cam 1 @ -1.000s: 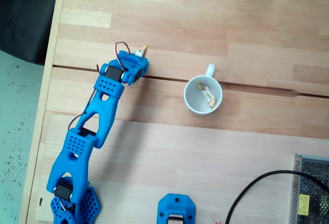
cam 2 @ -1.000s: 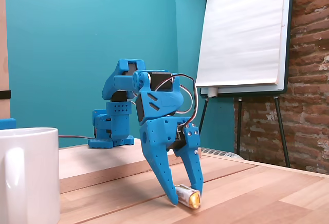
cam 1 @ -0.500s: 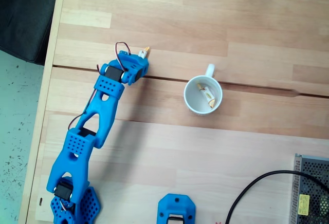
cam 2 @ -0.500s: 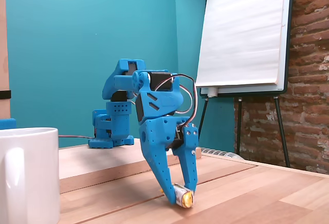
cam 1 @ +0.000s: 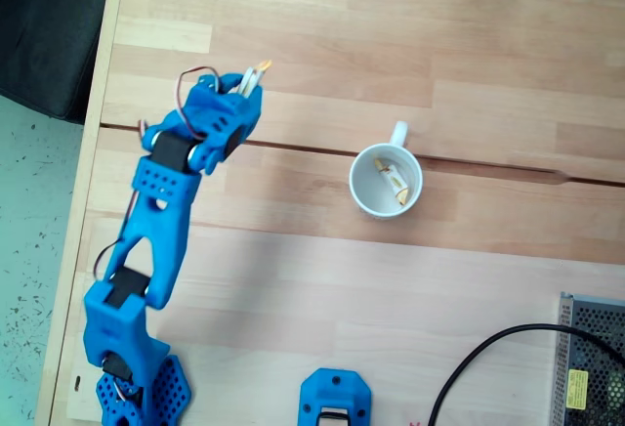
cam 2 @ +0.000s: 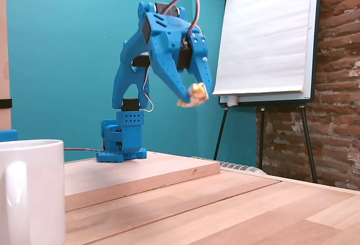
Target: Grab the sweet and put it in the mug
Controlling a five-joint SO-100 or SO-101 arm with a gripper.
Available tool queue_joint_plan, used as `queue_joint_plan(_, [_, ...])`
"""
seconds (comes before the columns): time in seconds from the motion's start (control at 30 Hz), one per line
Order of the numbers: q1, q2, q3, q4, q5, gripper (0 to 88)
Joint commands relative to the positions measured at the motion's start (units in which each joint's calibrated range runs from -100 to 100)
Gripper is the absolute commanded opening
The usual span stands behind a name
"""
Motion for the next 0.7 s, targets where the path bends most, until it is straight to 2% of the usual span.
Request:
queue_joint_plan(0.0, [1.9,-10.8,3.3,2.1,-0.1,3.8])
queue_joint_plan(0.43, [22.9,-12.5,5.5,2.1,0.0,3.8])
queue_joint_plan(0.67, [26.1,-11.6,5.4,2.0,0.0,3.8])
